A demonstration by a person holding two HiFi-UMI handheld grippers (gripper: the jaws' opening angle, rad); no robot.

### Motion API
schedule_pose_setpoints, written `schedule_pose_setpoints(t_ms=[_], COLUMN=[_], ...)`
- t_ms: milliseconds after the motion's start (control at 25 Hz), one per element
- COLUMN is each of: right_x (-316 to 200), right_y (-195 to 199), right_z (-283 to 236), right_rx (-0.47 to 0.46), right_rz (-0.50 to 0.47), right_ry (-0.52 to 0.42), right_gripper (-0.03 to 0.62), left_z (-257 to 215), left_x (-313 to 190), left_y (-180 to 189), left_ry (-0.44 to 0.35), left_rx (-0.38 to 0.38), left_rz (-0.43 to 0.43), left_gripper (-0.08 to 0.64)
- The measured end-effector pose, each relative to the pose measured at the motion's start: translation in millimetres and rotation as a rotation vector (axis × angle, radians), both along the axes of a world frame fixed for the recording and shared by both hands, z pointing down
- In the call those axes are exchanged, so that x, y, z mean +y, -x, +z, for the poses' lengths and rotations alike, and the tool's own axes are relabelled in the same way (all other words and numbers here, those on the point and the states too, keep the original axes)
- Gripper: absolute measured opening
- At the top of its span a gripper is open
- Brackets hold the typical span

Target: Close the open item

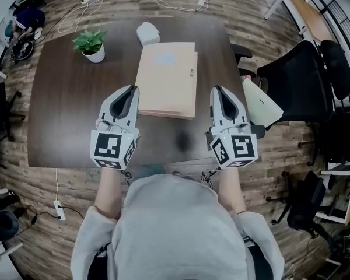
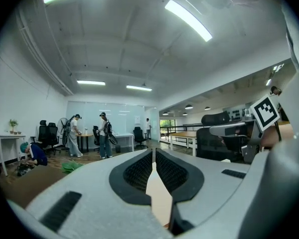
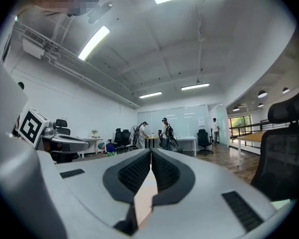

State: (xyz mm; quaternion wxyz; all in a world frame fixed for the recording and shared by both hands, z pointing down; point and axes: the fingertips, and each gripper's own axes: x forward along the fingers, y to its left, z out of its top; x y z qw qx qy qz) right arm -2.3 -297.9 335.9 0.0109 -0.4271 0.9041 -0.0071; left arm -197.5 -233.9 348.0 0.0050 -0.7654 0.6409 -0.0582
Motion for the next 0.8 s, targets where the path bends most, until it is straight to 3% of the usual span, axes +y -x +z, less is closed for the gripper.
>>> schedule_pose_setpoints(t_ms=[200,280,440,640,800], right_x=[-9,-8,-12,-20,-23], right_y=[6,8,6,-1,-6], right_z=[12,15,22,32,39], right_rx=[0.018,0.028,0.042,0.060,0.069], right_rz=[0.038,0.056,0.091,0.126,0.149], right_ry=[0.030,0.039,0.060,0.083,0.102], right_gripper=[0.014,0.014,0.014,0.014,0.014], left_z=[29,42,70,104,133], left_x=[-18,-21,-28,-34,-31], left_y=[-5,-9,-26,-49,-67], left_ry=[0.056,0.080,0.146,0.208,0.253], left_rx=[-0.041,-0.053,-0.136,-0.204,-0.308], left_rz=[0.109,0.165,0.278,0.387,0.468], left_gripper=[0.015,0.061,0.141,0.195,0.227])
